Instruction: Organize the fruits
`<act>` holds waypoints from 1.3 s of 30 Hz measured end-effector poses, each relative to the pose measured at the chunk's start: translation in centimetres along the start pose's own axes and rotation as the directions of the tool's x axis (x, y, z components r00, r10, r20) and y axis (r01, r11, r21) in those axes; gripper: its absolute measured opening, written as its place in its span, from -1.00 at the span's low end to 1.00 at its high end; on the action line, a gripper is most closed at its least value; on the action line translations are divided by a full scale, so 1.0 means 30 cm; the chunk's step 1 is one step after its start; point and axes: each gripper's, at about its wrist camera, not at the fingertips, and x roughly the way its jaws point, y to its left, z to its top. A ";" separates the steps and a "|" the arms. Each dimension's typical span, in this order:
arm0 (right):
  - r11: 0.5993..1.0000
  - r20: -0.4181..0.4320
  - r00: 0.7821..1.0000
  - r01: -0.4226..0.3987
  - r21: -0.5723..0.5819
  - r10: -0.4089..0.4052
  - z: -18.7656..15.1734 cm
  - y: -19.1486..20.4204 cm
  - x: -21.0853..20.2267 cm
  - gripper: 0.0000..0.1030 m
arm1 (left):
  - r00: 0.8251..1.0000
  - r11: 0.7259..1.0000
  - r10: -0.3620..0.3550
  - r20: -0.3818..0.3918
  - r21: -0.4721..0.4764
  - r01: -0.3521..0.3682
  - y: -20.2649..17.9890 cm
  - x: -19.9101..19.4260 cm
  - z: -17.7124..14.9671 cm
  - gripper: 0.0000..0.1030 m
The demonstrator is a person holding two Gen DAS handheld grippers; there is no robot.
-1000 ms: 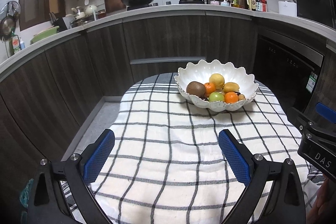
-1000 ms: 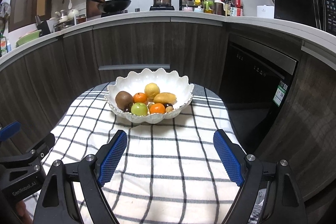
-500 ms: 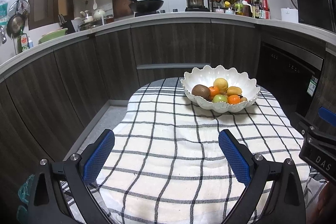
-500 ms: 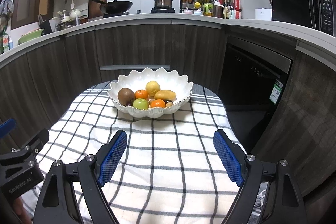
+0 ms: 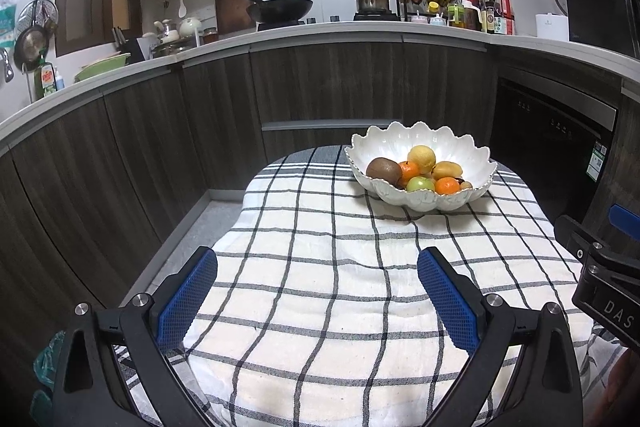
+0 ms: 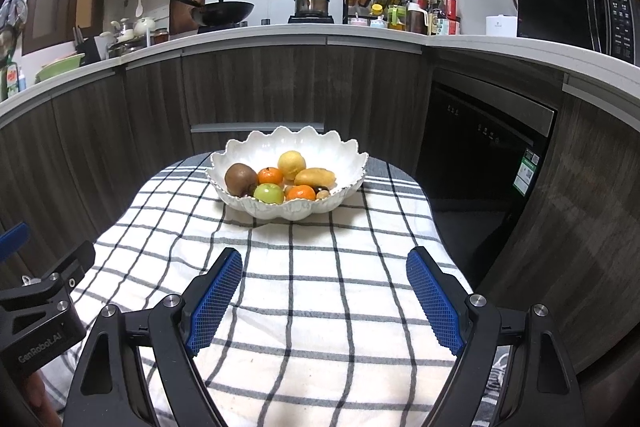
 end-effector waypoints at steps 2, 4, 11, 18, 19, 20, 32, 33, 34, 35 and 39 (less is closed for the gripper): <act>1.000 -0.002 1.000 -0.003 0.000 0.003 -0.001 0.001 0.003 0.65 | 1.000 1.000 0.000 -0.003 0.001 0.000 0.001 0.002 -0.001 0.98; 1.000 -0.001 1.000 -0.004 0.002 0.004 -0.001 0.002 0.006 0.65 | 1.000 1.000 0.000 -0.002 0.001 0.000 0.003 0.004 0.001 0.98; 1.000 0.001 1.000 -0.007 0.003 0.007 -0.006 0.007 0.007 0.65 | 1.000 1.000 -0.002 -0.002 -0.001 0.002 0.000 0.003 0.004 0.98; 1.000 0.001 1.000 -0.007 0.005 0.007 -0.006 0.010 0.006 0.65 | 1.000 1.000 -0.002 -0.001 -0.001 0.002 -0.001 0.002 0.005 0.98; 1.000 0.001 1.000 -0.007 0.004 0.007 -0.005 0.007 0.006 0.65 | 1.000 1.000 -0.002 -0.001 -0.002 0.002 -0.002 0.002 0.006 0.98; 1.000 0.001 1.000 -0.008 0.004 0.008 -0.005 0.006 0.006 0.65 | 1.000 1.000 -0.002 -0.002 -0.001 0.002 -0.001 0.002 0.005 0.98; 1.000 0.001 1.000 -0.009 0.005 0.009 -0.005 0.009 0.004 0.65 | 1.000 1.000 -0.001 0.003 -0.004 0.001 0.000 -0.002 0.016 0.98; 1.000 0.002 1.000 -0.010 0.004 0.010 -0.004 0.007 0.004 0.65 | 1.000 1.000 -0.002 0.003 -0.006 0.002 0.003 -0.006 0.015 0.98; 1.000 0.002 1.000 -0.010 0.004 0.010 -0.004 0.007 0.004 0.65 | 1.000 1.000 -0.003 0.004 -0.008 0.003 0.004 -0.007 0.016 0.98; 1.000 0.002 1.000 -0.010 0.003 0.010 -0.004 0.008 0.003 0.65 | 1.000 1.000 -0.003 0.005 -0.008 0.003 0.005 -0.010 0.016 0.98; 1.000 0.003 1.000 -0.010 0.005 0.010 -0.005 0.009 0.003 0.65 | 1.000 1.000 -0.006 0.008 -0.008 0.006 0.006 -0.014 0.018 0.98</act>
